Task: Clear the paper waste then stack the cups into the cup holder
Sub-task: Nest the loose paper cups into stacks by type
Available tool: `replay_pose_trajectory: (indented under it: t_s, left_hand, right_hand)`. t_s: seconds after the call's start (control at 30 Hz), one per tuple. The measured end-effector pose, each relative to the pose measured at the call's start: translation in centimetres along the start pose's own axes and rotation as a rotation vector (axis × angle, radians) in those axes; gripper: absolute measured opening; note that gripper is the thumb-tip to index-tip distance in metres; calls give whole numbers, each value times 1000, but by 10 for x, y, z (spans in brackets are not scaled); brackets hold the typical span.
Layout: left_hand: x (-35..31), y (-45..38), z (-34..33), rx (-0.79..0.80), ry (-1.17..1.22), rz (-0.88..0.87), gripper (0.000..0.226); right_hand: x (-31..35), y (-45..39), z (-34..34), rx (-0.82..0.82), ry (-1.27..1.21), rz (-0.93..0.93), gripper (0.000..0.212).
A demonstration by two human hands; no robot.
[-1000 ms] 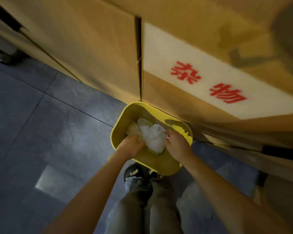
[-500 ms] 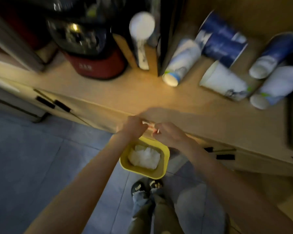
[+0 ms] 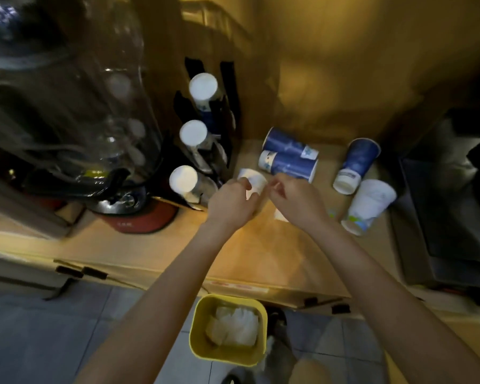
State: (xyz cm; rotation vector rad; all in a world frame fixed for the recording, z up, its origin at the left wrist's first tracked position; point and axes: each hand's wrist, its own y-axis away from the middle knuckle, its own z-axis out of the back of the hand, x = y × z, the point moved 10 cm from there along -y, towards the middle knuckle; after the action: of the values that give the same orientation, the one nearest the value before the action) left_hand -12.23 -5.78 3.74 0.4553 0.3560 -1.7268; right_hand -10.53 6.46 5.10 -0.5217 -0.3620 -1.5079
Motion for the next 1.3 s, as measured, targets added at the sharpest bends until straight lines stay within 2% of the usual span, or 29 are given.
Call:
replay_pose_trajectory:
  t_s: [0.17,0.33,0.47,0.57,0.77,0.93,1.0,1.2,1.3]
  left_hand:
    - [-1,-23,-40,-84,-5,20,56]
    - [19,-40,-79,-46,0,109,72]
    - [40,-50,-102,14,-32,180,80]
    - [61,-57,-113,49,55,292,85]
    - [87,-53,-134,93,238,519,89]
    - [91,-49,-134,131,310,573,89]
    - [86,-54,-125,125,388,562,86]
    - [32,-72,-77,41,843,403,74]
    - [7,-76,-49,-47,894,304,81]
  right_hand:
    - [-68,-8,-1,-47,-41,-68,29]
    - [-126,-2,-45,87,-33,-155,61]
    - [-142,2,-79,150,57,-123,89]
    - [-150,3,-94,165,143,-145,99]
    - [-157,0,-102,120,254,-197,95]
    - [-155,-5,-95,53,248,-206,87]
    - [-157,-8,-93,51,239,-202,85]
    - [-161,-10,-92,49,181,-234,83]
    - [-161,-7,-88,16,119,-234,79]
